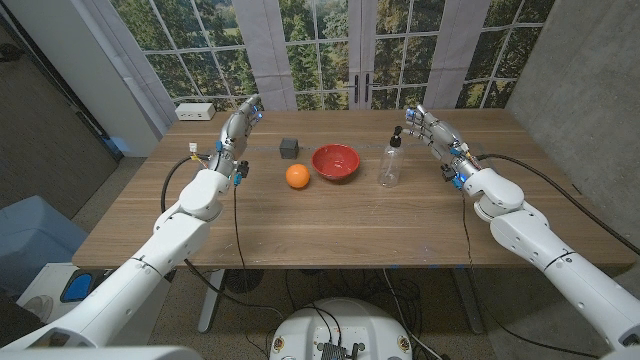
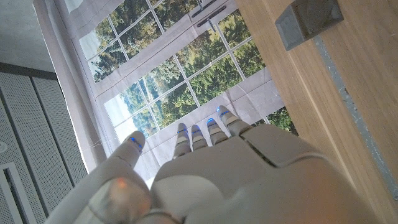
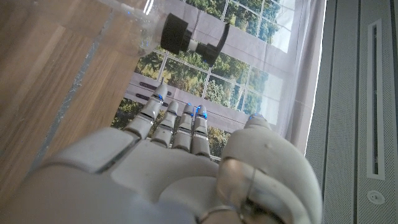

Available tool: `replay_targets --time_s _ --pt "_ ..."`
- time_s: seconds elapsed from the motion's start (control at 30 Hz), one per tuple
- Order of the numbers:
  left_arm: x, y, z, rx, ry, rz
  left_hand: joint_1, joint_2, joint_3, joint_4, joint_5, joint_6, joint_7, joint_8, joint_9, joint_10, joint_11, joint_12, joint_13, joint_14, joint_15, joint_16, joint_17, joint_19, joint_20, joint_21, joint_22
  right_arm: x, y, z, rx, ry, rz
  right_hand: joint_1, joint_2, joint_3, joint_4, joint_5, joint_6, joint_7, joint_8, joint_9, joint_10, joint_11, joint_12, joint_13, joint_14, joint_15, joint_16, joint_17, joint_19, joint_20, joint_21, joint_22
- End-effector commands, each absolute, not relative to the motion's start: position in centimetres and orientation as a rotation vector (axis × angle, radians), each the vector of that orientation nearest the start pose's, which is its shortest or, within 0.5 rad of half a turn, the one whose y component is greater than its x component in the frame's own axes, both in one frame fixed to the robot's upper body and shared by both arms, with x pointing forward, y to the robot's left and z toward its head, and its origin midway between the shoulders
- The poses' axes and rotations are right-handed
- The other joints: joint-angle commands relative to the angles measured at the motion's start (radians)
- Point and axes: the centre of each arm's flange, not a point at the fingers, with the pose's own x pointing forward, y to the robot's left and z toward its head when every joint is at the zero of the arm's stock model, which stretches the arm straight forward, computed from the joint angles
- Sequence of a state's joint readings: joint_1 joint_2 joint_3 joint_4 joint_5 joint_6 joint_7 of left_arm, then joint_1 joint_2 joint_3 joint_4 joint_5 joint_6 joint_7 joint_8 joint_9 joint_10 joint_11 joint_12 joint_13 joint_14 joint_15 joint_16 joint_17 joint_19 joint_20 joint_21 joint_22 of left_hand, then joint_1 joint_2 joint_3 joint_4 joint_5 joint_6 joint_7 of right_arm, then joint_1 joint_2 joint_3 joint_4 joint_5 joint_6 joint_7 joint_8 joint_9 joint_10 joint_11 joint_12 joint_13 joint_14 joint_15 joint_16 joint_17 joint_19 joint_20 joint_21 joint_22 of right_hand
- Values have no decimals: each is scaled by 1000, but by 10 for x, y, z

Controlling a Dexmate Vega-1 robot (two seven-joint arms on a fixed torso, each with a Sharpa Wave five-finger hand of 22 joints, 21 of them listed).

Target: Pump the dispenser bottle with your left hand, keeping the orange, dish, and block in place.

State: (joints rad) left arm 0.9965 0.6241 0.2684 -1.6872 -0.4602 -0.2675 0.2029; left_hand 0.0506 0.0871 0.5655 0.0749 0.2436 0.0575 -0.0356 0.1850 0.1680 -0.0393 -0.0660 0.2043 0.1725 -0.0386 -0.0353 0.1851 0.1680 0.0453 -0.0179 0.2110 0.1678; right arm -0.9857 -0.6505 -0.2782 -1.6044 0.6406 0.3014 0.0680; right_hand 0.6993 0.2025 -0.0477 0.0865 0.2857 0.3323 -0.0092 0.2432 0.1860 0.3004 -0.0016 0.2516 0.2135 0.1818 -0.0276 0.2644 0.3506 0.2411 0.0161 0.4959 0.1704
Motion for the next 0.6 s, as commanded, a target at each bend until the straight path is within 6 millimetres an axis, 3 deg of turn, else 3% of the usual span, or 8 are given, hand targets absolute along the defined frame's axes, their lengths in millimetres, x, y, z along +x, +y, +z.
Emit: replay_targets --time_s 0.03,0.23,0.4,0.43,0.53,0.6 --pt "583 298 30 58 -789 -107 13 43 3 -7 -6 9 2 3 2 8 -2 3 1 4 -15 3 -1 6 -1 4 2 589 -310 -3 64 -799 183 -32 -11 4 24 -16 12 6 -8 2 24 6 0 -2 21 7 11 -1 5 -2 -11 1" --pt "585 298 27 61 -771 -111 15 43 6 -11 -8 10 9 2 2 8 -3 1 1 5 -16 1 -1 7 -4 2 2 599 -324 -5 94 -809 133 -66 -22 6 38 -38 25 5 -12 1 50 11 2 -5 43 3 14 -9 3 5 -24 0" --pt "590 301 22 54 -746 -86 16 43 7 -13 -9 11 13 1 2 9 -4 -1 1 6 -17 -1 -1 9 -8 1 2 603 -332 -7 142 -857 -8 -84 -26 9 43 -52 49 13 -9 1 58 14 -1 -6 48 -3 10 -16 2 8 -33 0" --pt "591 302 21 51 -745 -81 17 43 8 -14 -9 11 13 1 3 9 -4 -1 1 6 -18 -1 -1 9 -9 0 2 606 -331 -10 170 -873 -39 -87 -27 12 43 -56 54 13 -9 1 60 13 -2 -7 47 -3 7 -20 -18 6 -43 0" --pt "598 304 20 52 -729 -78 17 43 8 -15 -10 12 12 1 3 10 -5 -2 1 7 -19 -1 -1 10 -10 0 2 610 -329 -16 177 -905 -142 -115 -33 29 40 -83 85 17 -15 0 72 9 -14 -10 26 -14 -19 -47 -137 5 -117 -1" --pt "600 303 18 28 -741 -64 17 42 9 -16 -11 11 13 0 3 10 -5 -2 1 6 -19 -2 -1 10 -11 -1 2 612 -329 -19 183 -927 -158 -120 -35 35 36 -89 111 25 -11 0 89 5 -13 -11 31 -25 -24 -58 -164 -2 -137 -2"
